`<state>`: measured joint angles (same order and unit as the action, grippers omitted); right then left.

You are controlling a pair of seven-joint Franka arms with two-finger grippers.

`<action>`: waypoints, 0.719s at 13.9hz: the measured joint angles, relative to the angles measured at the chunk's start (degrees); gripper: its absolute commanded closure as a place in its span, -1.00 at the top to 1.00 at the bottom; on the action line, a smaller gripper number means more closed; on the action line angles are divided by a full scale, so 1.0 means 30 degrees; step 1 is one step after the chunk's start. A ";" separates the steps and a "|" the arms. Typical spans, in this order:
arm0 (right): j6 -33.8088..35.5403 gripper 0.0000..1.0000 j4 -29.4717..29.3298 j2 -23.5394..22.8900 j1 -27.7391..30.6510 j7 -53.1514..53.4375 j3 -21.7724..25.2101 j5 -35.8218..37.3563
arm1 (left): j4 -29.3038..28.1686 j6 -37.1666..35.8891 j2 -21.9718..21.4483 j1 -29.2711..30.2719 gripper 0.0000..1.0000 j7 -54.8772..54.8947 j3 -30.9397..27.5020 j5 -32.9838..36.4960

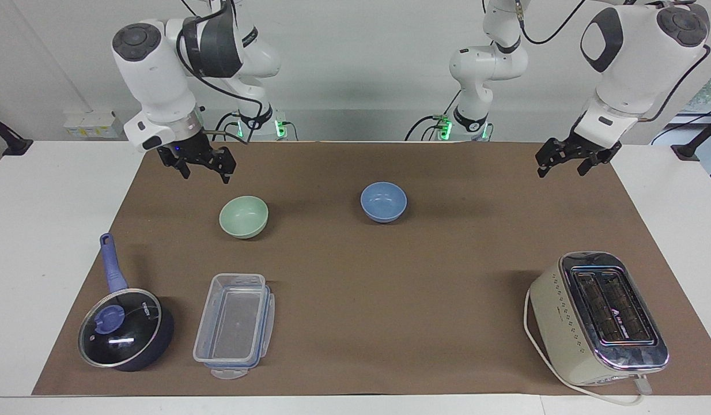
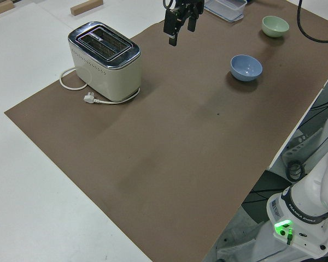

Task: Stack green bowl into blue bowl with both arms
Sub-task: 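Reach the right gripper to the rim of the green bowl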

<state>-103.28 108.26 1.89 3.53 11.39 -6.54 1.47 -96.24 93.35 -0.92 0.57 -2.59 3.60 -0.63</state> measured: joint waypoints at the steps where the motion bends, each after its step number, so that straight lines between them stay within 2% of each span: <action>1: -0.0832 1.00 0.0814 -0.0043 0.0011 0.0000 0.0001 -0.0001 | -0.0061 0.0000 -0.0076 0.0000 1.00 0.0000 0.0005 0.0000; 5: -0.3869 1.00 0.3821 -0.0158 0.0498 0.0000 0.0029 -0.0004 | -0.0109 0.0006 -0.0223 0.0000 1.00 0.0007 0.0043 0.0000; 10: -0.6054 1.00 0.5696 -0.0448 0.1064 0.0000 0.0050 -0.0037 | 0.0388 -0.0518 -0.0202 0.0000 1.00 0.0007 0.0045 0.0000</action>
<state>-121.44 125.35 0.55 6.72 11.39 -6.39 1.36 -95.08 91.80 -1.52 0.58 -2.57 3.73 -0.63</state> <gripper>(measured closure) 0.000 0.000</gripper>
